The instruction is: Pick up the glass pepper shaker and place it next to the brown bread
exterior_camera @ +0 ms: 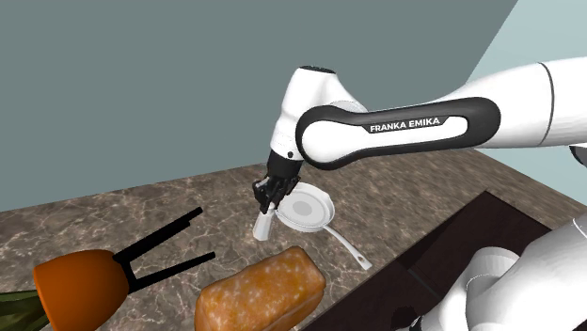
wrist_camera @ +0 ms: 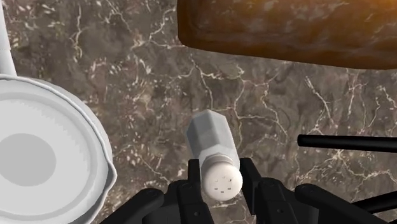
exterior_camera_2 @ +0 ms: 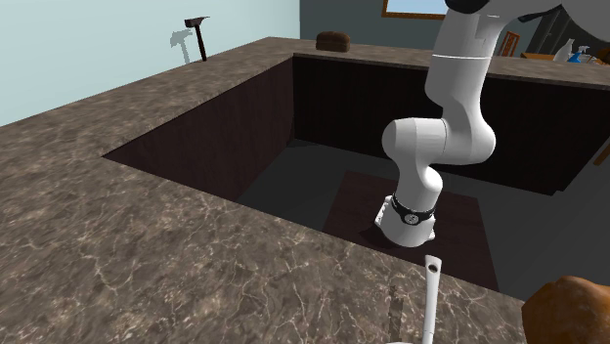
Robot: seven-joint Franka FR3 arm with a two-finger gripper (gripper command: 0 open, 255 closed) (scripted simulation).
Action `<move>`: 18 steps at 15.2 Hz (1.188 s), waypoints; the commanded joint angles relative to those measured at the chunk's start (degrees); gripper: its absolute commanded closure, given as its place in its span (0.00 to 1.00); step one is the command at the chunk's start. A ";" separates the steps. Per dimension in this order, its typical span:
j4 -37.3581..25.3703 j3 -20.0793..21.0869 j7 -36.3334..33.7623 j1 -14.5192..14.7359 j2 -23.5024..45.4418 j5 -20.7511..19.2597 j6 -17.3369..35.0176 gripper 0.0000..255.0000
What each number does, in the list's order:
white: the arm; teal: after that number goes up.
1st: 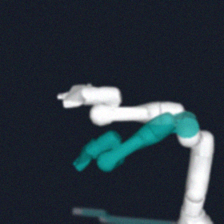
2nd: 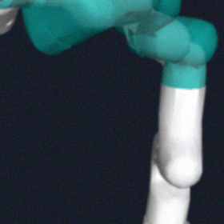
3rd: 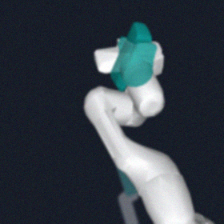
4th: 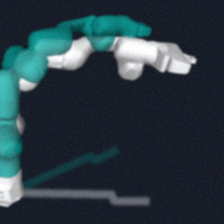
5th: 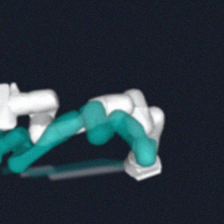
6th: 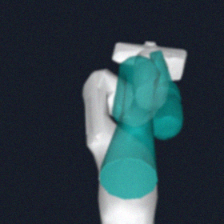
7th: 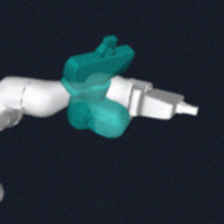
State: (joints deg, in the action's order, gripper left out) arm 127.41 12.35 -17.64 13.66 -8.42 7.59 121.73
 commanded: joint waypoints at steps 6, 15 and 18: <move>3.10 0.26 0.16 0.08 2.38 -0.11 5.49 1.00; 5.00 0.41 0.22 0.14 4.37 -0.26 9.37 1.00; 5.00 0.42 0.22 0.14 4.37 -0.26 9.37 1.00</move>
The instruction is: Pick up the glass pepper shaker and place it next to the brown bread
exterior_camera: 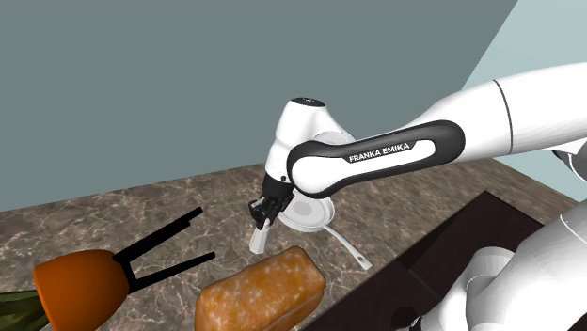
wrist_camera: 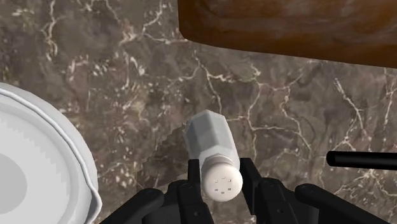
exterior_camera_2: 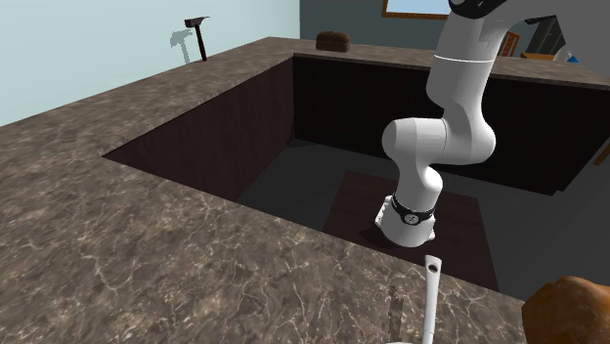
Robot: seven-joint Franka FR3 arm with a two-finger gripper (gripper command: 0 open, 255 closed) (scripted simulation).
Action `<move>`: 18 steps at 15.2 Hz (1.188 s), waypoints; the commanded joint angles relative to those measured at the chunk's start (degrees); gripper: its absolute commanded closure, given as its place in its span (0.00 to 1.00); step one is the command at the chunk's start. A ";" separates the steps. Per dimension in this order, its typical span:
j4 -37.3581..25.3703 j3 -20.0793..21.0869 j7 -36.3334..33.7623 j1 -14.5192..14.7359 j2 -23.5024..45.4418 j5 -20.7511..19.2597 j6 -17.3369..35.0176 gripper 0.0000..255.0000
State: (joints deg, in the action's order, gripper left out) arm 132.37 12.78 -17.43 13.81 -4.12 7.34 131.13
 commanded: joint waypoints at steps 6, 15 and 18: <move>0.02 0.00 -0.02 0.00 0.08 -0.01 -0.05 0.00; -3.43 -0.59 0.37 -0.32 -3.90 0.31 -7.47 0.00; -3.43 -0.59 0.37 -0.32 -3.90 0.31 -7.47 0.00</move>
State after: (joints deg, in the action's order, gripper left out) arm 128.96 12.19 -17.06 13.48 -8.01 7.64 123.68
